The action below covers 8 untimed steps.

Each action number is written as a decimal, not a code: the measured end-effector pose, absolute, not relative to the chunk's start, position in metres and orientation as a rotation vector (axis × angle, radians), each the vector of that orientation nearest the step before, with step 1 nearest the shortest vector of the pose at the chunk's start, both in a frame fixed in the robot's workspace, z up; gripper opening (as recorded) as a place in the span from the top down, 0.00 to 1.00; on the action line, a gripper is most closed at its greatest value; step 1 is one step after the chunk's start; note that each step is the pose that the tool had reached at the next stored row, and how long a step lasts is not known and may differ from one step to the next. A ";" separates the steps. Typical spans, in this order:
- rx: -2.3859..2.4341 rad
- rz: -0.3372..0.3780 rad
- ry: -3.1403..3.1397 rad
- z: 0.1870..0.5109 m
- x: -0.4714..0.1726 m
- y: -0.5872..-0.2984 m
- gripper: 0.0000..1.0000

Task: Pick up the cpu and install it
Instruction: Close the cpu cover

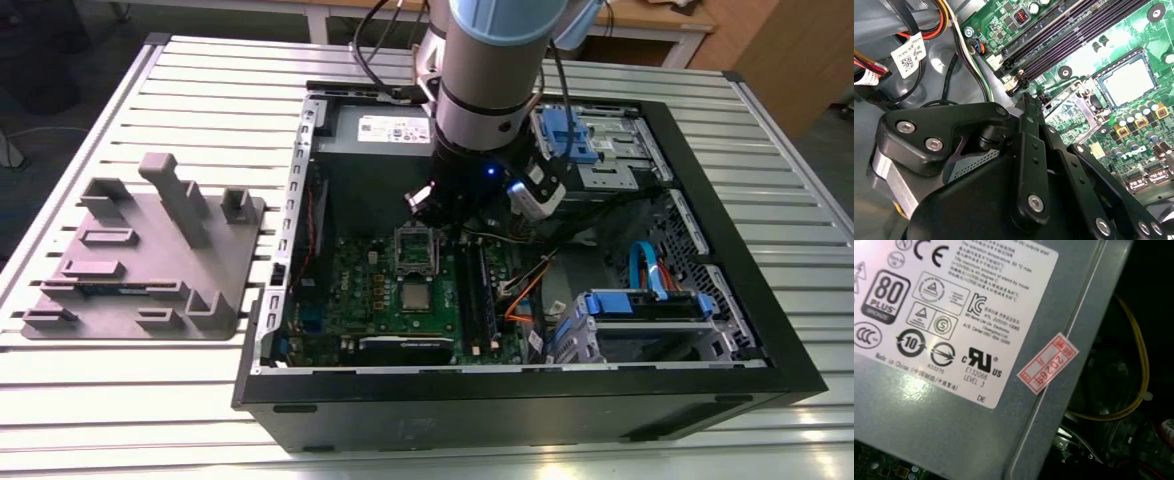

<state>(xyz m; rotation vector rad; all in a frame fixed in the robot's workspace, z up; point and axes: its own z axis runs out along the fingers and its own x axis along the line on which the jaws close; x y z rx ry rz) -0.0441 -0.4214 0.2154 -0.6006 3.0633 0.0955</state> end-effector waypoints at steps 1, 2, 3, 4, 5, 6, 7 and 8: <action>-0.601 0.095 3.063 0.215 -0.044 -0.421 0.90; -0.602 0.095 3.063 0.215 -0.043 -0.421 0.90; -0.602 0.096 3.063 0.215 -0.043 -0.421 0.90; -0.601 0.096 3.063 0.214 -0.042 -0.421 0.90; -0.601 0.096 3.063 0.214 -0.042 -0.421 0.90; -0.601 0.096 3.063 0.213 -0.042 -0.421 0.90; -0.602 0.095 3.062 0.212 -0.042 -0.420 0.90; -0.602 0.095 3.061 0.211 -0.042 -0.419 0.90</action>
